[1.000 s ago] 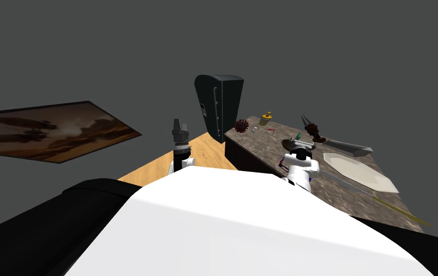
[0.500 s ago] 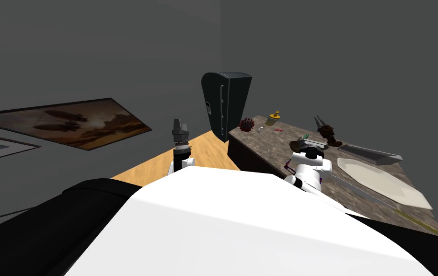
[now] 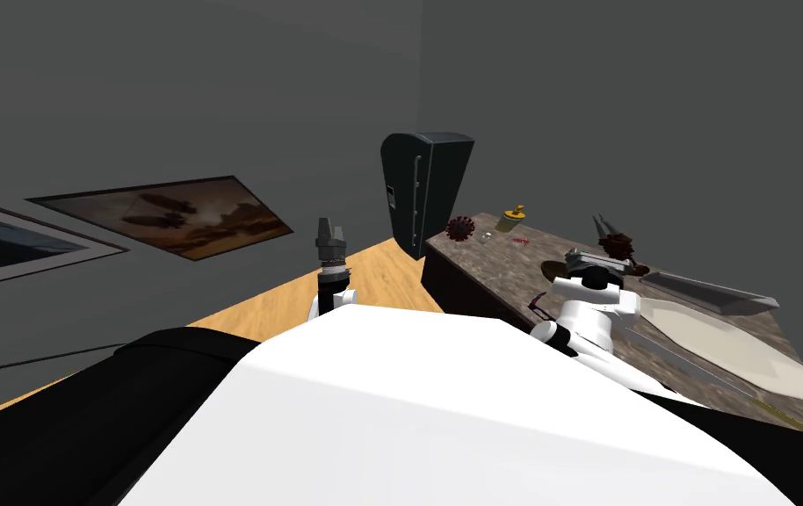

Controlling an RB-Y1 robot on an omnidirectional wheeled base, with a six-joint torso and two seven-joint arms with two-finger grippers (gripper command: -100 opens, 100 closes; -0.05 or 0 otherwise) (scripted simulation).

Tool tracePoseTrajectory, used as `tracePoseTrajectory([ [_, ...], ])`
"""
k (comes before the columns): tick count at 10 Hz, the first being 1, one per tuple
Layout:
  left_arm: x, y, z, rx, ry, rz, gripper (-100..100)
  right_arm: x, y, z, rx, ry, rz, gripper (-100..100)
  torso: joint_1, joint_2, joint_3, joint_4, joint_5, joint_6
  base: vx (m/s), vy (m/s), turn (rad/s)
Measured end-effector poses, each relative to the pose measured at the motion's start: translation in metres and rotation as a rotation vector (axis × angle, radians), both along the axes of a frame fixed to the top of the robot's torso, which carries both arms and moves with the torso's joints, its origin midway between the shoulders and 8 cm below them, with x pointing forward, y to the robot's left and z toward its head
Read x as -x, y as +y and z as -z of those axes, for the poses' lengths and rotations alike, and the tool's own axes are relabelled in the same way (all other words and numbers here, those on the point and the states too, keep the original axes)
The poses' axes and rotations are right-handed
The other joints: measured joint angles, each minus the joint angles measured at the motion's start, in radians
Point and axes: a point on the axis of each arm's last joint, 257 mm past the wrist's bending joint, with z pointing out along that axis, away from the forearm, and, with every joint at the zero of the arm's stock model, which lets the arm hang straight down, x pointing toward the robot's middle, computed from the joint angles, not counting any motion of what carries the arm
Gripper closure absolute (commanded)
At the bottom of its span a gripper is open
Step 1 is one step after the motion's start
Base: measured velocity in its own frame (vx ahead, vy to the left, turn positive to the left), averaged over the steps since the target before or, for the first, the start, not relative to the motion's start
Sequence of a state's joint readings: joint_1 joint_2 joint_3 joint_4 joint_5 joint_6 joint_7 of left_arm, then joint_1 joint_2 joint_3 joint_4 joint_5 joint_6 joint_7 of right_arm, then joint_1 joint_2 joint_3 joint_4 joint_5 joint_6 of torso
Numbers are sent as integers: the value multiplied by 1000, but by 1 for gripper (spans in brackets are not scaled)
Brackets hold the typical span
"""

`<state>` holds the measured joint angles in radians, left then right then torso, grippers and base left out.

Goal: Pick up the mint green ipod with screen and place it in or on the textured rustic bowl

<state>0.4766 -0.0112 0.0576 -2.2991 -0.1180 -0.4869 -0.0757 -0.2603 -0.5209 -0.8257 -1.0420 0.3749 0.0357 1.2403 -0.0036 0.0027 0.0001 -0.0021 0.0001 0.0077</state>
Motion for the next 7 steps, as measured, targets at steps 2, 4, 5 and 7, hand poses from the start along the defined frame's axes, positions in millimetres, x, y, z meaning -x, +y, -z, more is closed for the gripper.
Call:
tracePoseTrajectory([
  [2, 0, 0, 0, 0, 0, 0, 0, 4, -8, -8, 1, -3, 15, 0, -1, -1, 0, 0, 0, 1, -13, 5, 17],
  [4, 0, 0, 0, 0, 0, 0, 0, 4, -8, -8, 1, -3, 15, 0, -2, -3, -1, -1, -1, 1, 0, 0, 0],
  [5, 0, 0, 0, 0, 0, 0, 0, 4, -8, -8, 1, -3, 15, 0, -2, -3, -2, -1, -1, 1, 0, 0, 0],
  [7, 0, 0, 0, 0, 0, 0, 0, 4, -8, -8, 1, -3, 15, 0, -2, -3, -2, -1, -1, 1, 0, 0, 0],
])
